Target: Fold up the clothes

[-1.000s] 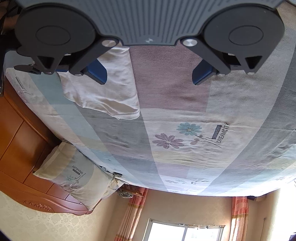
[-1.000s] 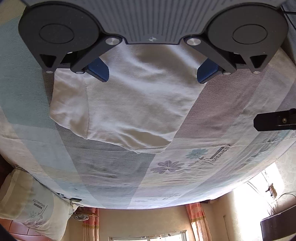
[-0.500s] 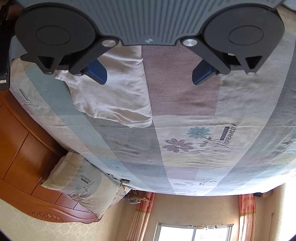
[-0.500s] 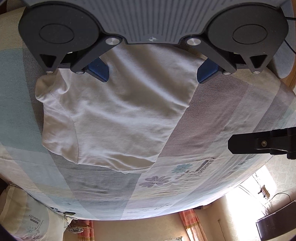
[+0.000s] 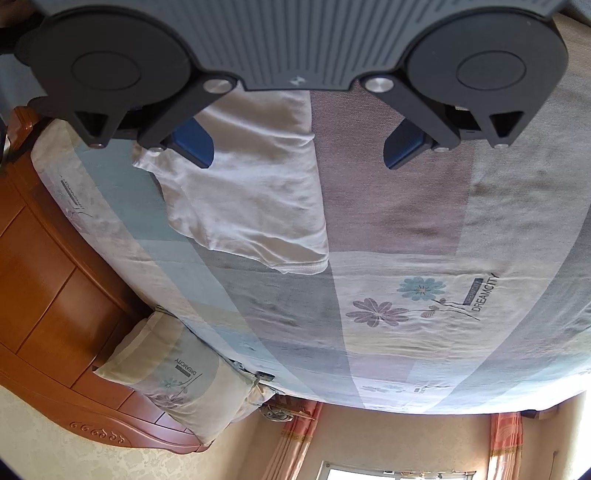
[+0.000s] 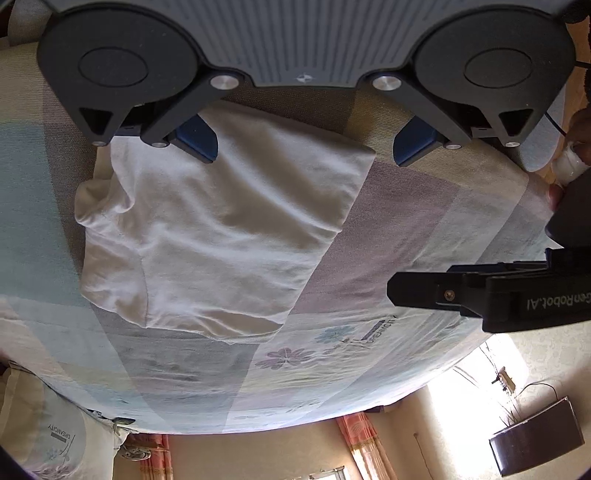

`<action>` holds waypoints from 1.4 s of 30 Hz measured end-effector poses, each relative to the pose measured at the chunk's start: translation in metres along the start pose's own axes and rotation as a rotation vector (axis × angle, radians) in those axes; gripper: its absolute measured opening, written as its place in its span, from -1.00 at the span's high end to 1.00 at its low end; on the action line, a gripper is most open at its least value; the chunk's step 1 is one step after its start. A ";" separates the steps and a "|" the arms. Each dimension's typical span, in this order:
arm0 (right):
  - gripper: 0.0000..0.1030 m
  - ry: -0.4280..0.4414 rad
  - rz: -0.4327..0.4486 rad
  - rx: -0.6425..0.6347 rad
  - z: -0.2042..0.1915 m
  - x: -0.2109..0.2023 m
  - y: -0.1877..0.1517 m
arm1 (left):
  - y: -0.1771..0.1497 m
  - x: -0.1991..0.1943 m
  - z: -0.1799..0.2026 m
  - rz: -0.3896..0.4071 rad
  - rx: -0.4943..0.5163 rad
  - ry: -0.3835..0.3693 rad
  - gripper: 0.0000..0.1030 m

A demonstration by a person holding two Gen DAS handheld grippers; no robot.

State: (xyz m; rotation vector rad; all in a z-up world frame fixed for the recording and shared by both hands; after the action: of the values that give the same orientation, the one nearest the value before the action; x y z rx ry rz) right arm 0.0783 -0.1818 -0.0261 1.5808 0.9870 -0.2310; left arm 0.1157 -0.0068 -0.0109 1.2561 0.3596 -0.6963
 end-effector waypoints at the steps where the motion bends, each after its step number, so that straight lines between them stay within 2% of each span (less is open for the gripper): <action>1: -1.00 0.008 0.029 0.012 0.006 -0.009 0.002 | 0.000 0.003 0.000 -0.008 -0.011 -0.018 -0.91; 4: -1.00 0.004 0.113 0.073 0.030 -0.029 0.010 | -0.002 0.015 0.001 -0.030 -0.037 -0.062 -0.91; 7: -1.00 -0.025 0.174 0.195 0.065 -0.039 0.015 | -0.005 0.029 0.000 -0.058 -0.065 -0.099 -0.91; 9: -1.00 -0.018 0.173 0.323 0.094 -0.037 0.014 | -0.008 0.039 -0.005 -0.076 -0.095 -0.120 -0.91; 13: -1.00 0.061 0.136 0.564 0.141 -0.020 -0.002 | -0.017 0.064 -0.022 -0.139 -0.185 -0.154 -0.91; 17: -1.00 0.120 0.115 0.695 0.165 -0.004 -0.014 | -0.022 0.083 -0.034 -0.174 -0.246 -0.186 -0.91; 20: -1.00 0.159 0.114 0.725 0.173 0.007 -0.013 | -0.021 0.094 -0.040 -0.174 -0.283 -0.235 -0.97; 26: -1.00 0.215 0.103 0.725 0.184 0.032 0.006 | -0.006 0.120 -0.045 -0.185 -0.336 -0.336 -0.98; 34: -1.00 0.236 0.065 0.674 0.186 0.073 0.043 | 0.019 0.158 -0.042 -0.202 -0.337 -0.368 -0.98; 37: -1.00 0.244 0.066 0.693 0.188 0.078 0.047 | 0.017 0.154 -0.039 -0.223 -0.322 -0.370 -0.98; 42: -1.00 0.306 -0.001 0.700 0.179 0.065 0.034 | 0.004 0.141 -0.043 -0.286 -0.324 -0.446 -0.98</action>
State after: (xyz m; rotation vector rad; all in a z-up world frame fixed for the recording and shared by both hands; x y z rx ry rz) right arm 0.2083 -0.3085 -0.0937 2.3018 1.2188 -0.3686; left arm 0.2289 -0.0052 -0.1053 0.7214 0.2695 -1.0897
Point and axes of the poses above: each gripper's, at about its wrist camera, not at the fingertips, and x roughly the way its jaws point, z to its right, y to its top, the point moved 1 cm from there along x, roughly the way its jaws point, and after that the axes turned 5 degrees about z, right-handed, at the moved point
